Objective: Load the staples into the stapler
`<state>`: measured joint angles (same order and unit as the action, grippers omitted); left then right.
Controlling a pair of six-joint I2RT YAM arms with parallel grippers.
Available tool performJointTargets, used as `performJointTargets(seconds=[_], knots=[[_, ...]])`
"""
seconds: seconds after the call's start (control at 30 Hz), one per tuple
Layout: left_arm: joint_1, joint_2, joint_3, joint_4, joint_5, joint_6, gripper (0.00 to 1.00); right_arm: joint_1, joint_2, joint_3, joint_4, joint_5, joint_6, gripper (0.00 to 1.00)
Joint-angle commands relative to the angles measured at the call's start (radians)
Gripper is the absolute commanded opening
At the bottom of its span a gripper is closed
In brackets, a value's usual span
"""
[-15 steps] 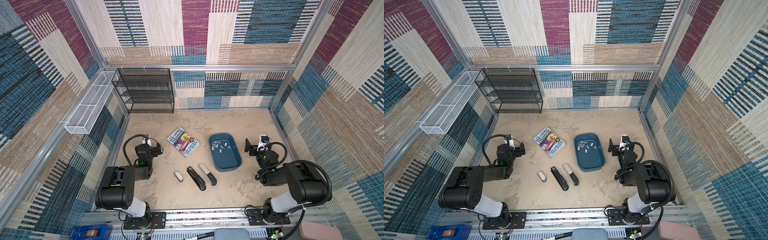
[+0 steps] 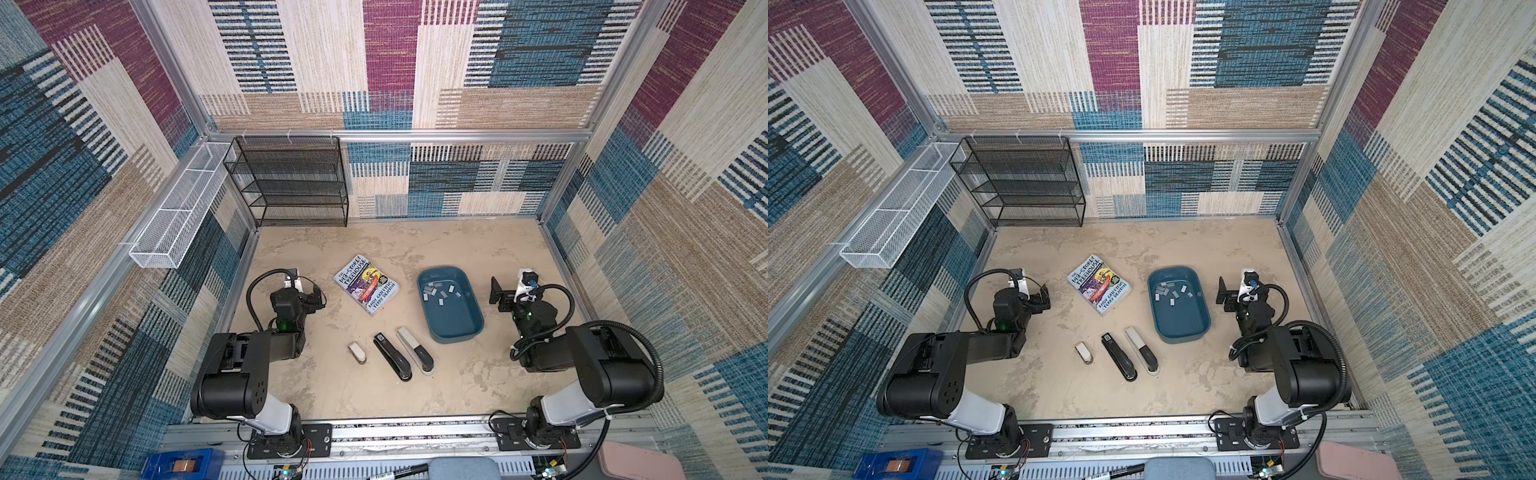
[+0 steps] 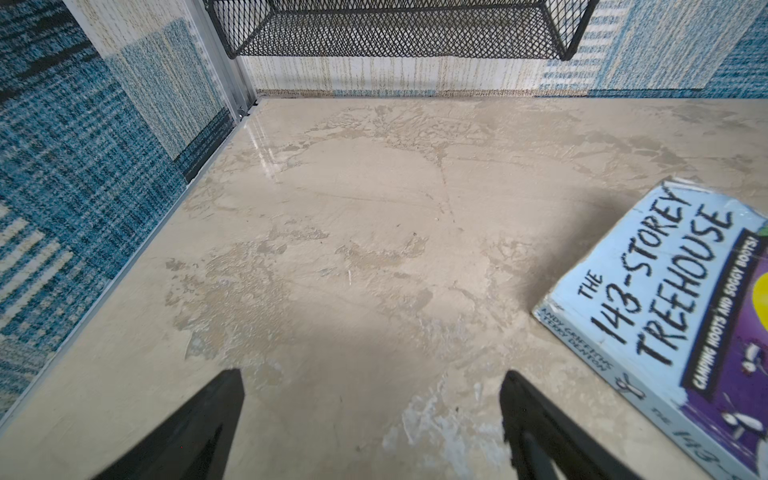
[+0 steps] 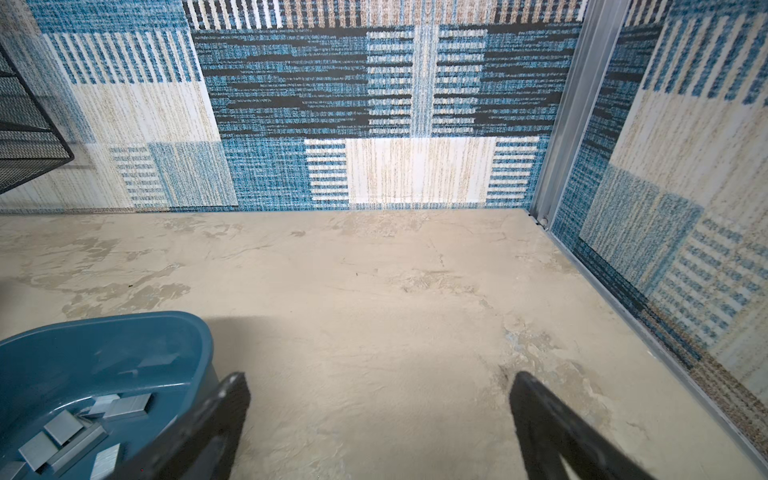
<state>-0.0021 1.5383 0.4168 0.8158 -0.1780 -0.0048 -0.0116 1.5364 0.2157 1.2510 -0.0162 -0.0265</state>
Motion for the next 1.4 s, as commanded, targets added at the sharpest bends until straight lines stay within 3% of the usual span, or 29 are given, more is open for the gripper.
performJointTargets(seconds=[0.0,0.7,0.8,0.87,0.93,1.0,1.07,1.1,1.13,1.23,1.37], knots=[[0.001,-0.001,0.001,0.017,0.004,-0.015,0.99,0.001,-0.003,0.001,0.022,-0.001,0.007,1.00],[0.001,-0.005,-0.004,0.025,0.009,-0.013,0.99,0.001,-0.006,-0.005,0.031,0.004,0.007,0.99],[-0.011,-0.092,0.008,-0.066,0.018,0.006,0.99,0.011,-0.127,0.026,-0.141,0.080,0.026,0.99],[-0.025,-0.182,0.027,-0.170,-0.014,0.005,0.99,0.012,-0.221,0.082,-0.339,0.194,0.113,1.00],[-0.026,-0.269,0.045,-0.263,-0.009,-0.019,0.99,0.012,-0.287,0.161,-0.545,0.236,0.170,0.99],[-0.028,-0.360,0.067,-0.322,0.002,-0.110,0.99,0.012,-0.341,0.264,-0.762,0.274,0.266,0.99],[-0.026,-0.457,0.076,-0.341,0.087,-0.198,0.99,0.012,-0.397,0.356,-0.990,0.359,0.480,1.00],[-0.026,-0.493,0.081,-0.347,0.128,-0.238,0.99,0.011,-0.428,0.368,-1.055,0.364,0.527,0.99],[-0.026,-0.535,0.088,-0.375,0.176,-0.283,0.99,0.011,-0.474,0.363,-1.068,0.326,0.541,1.00],[-0.026,-0.629,0.081,-0.392,0.326,-0.304,0.99,0.012,-0.621,0.272,-0.914,0.043,0.451,0.99],[-0.019,-0.684,0.070,-0.409,0.293,-0.444,0.99,0.014,-0.690,0.267,-0.858,-0.218,0.468,0.99]])
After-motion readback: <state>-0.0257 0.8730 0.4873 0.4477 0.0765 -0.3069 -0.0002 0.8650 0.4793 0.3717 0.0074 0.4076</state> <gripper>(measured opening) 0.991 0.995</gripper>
